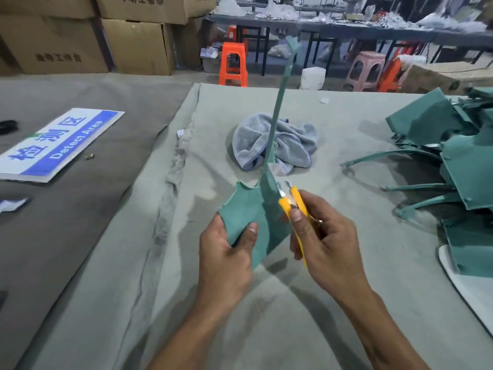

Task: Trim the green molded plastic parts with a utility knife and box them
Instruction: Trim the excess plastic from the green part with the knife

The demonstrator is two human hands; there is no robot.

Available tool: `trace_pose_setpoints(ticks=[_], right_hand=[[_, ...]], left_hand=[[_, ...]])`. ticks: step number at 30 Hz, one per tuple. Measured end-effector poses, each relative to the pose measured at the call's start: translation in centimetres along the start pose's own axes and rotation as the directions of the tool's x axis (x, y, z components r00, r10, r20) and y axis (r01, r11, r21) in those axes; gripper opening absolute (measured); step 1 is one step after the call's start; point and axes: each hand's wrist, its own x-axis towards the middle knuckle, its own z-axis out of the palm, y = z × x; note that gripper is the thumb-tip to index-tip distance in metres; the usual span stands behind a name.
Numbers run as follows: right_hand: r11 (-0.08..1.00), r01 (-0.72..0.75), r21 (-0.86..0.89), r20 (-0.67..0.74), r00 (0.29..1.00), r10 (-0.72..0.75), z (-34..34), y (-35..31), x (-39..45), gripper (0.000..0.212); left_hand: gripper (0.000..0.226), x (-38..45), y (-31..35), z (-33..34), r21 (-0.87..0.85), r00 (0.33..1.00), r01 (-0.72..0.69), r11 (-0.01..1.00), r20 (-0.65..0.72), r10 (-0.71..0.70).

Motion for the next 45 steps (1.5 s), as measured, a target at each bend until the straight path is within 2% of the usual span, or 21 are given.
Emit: trace_pose_setpoints(ticks=[2, 5, 8, 10, 12, 15, 18, 23, 27, 31, 39, 43, 45], right_hand=[[0.999, -0.007, 0.046, 0.083, 0.997, 0.003, 0.8, -0.3, -0.5, 0.027], [0.998, 0.007, 0.067, 0.121, 0.993, -0.015, 1.5, -0.6, -0.8, 0.031], [0.999, -0.001, 0.045, 0.072, 0.997, -0.002, 1.5, -0.6, -0.7, 0.027], [0.999, 0.018, -0.048, -0.009, 1.000, -0.019, 0.9, -0.2, -0.4, 0.026], [0.985, 0.092, -0.144, -0.043, 0.994, -0.099, 0.5, 0.3, -0.2, 0.031], [0.942, 0.218, -0.255, -0.014, 0.973, -0.229, 0.6, 0.6, -0.2, 0.035], [0.916, 0.208, -0.342, -0.050, 0.970, -0.239, 0.3, 1.1, 0.1, 0.035], [0.890, 0.287, -0.354, 0.010, 0.953, -0.303, -0.9, 1.9, 0.3, 0.036], [0.850, 0.285, -0.443, -0.061, 0.936, -0.346, -1.3, 2.3, 0.5, 0.034], [0.803, 0.350, -0.482, -0.058, 0.902, -0.428, -1.9, 2.8, 0.6, 0.034], [0.793, 0.306, -0.526, -0.110, 0.900, -0.421, -3.8, 3.9, 1.5, 0.033], [0.764, 0.277, -0.582, -0.190, 0.868, -0.459, -5.2, 4.2, 1.8, 0.034], [0.769, 0.329, -0.548, -0.140, 0.870, -0.472, -5.4, 4.0, 1.5, 0.034]], left_hand=[[0.025, 0.0, 0.0, 0.0, 0.004, 1.000, -0.011, 1.000, -0.008, 0.012], [0.028, -0.1, 0.0, 0.2, 0.031, 0.999, -0.037, 0.999, -0.007, 0.037], [0.023, -0.1, 0.0, 0.2, 0.054, 0.998, -0.049, 0.997, -0.041, 0.051], [0.028, -0.1, 0.0, 0.0, 0.058, 0.997, -0.046, 0.997, -0.058, 0.049], [0.027, -0.1, -0.1, -0.1, 0.067, 0.997, -0.042, 0.997, -0.063, 0.047], [0.026, -0.1, -0.1, 0.0, 0.076, 0.998, -0.031, 0.997, -0.055, 0.035], [0.032, 0.1, 0.0, -0.1, 0.031, 0.999, -0.008, 0.999, -0.052, 0.010], [0.030, 0.2, -0.2, -0.1, 0.061, 0.999, 0.021, 0.998, -0.047, -0.018], [0.030, 0.2, 0.0, -0.4, 0.122, 1.000, -0.001, 0.993, -0.020, 0.004], [0.027, 0.1, 0.1, -0.4, 0.167, 1.000, -0.018, 0.986, 0.015, 0.015], [0.024, 0.1, 0.1, -0.8, 0.243, 0.993, -0.042, 0.969, 0.115, 0.014], [0.024, 0.4, 0.1, -1.1, 0.245, 0.987, -0.001, 0.969, 0.157, -0.039], [0.024, 0.5, 0.0, -1.3, 0.239, 0.984, 0.022, 0.971, 0.165, -0.063]])
